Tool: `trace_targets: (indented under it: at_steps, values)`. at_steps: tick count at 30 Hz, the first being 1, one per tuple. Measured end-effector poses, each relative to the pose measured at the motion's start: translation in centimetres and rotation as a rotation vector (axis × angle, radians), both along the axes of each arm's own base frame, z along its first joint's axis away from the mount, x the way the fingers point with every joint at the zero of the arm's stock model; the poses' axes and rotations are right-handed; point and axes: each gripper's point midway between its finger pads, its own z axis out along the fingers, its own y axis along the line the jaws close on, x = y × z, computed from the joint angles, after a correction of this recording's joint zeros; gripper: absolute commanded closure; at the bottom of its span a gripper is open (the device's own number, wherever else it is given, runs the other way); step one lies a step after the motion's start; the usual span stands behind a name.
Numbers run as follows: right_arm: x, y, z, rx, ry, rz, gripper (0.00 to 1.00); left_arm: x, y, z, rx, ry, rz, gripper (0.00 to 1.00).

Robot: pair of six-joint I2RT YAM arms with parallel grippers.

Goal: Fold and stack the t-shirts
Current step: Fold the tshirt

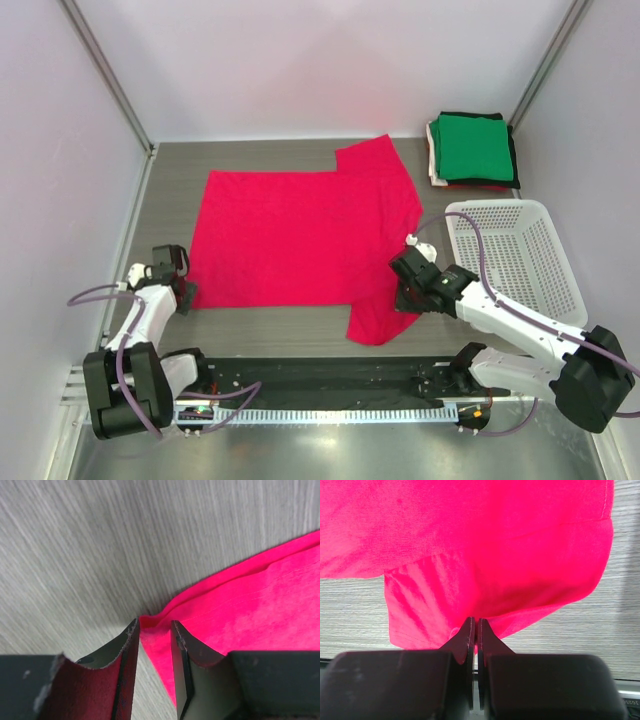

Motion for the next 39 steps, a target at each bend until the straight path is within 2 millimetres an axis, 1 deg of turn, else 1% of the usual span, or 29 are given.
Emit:
trace_targets:
  at_steps: [3, 4, 5, 7, 8, 13, 15, 18, 20, 21, 23, 27, 30, 35, 39]
  values:
    - [0.0, 0.0, 0.0, 0.0, 0.0, 0.0, 0.99, 0.4, 0.1, 0.0, 0.003, -0.009, -0.001, 0.68]
    - [0.0, 0.0, 0.0, 0.0, 0.0, 0.0, 0.99, 0.6, 0.1, 0.0, 0.005, -0.013, -0.002, 0.7]
    - [0.0, 0.0, 0.0, 0.0, 0.0, 0.0, 0.99, 0.8, 0.2, 0.0, 0.006, -0.015, -0.002, 0.79]
    - [0.0, 0.0, 0.0, 0.0, 0.0, 0.0, 0.99, 1.0, 0.2, -0.1, 0.007, -0.018, -0.002, 0.9]
    - [0.0, 0.0, 0.0, 0.0, 0.0, -0.001, 0.99, 1.1, 0.2, -0.1, 0.007, -0.019, -0.003, 1.0]
    - [-0.1, -0.1, 0.1, 0.0, 0.001, -0.004, 0.99, 1.0, 0.0, 0.2, 0.002, -0.024, -0.023, 1.0]
    - [-0.2, -0.3, 0.3, 0.002, -0.005, -0.011, 0.99, 0.8, -0.1, 1.0, 0.002, -0.036, -0.032, 1.0]
    - [-0.3, -0.6, 1.1, 0.007, -0.021, -0.032, 0.99, 1.3, -0.3, 3.7, 0.005, -0.096, -0.044, 1.0]
    - [0.0, -0.7, 2.5, 0.021, -0.053, -0.05, 0.99, 1.6, -0.4, 5.5, 0.007, -0.133, -0.056, 1.0]
    - [0.3, -0.7, 3.2, 0.028, -0.07, -0.057, 0.99, 1.7, -0.4, 6.1, 0.007, -0.142, -0.062, 1.0]
    - [1.1, -0.6, 4.9, 0.04, -0.111, -0.072, 0.99, 1.8, -0.5, 7.1, 0.007, -0.15, -0.077, 1.0]
    - [3.1, -0.4, 8.6, 0.044, -0.202, -0.106, 0.99, 1.9, -0.8, 8.1, -0.004, -0.121, -0.112, 1.0]
    - [5.2, -0.4, 10.7, 0.02, -0.246, -0.134, 0.99, 2.8, -0.8, 8.9, -0.01, -0.099, -0.139, 1.0]
    - [9.8, -1.4, 12.6, -0.045, -0.269, -0.205, 0.99, 5.6, -0.8, 10.3, -0.023, -0.081, -0.193, 1.0]
    - [13.6, -2.6, 13.6, -0.078, -0.281, -0.252, 0.99, 7.7, -0.6, 10.1, -0.036, -0.043, -0.225, 1.0]
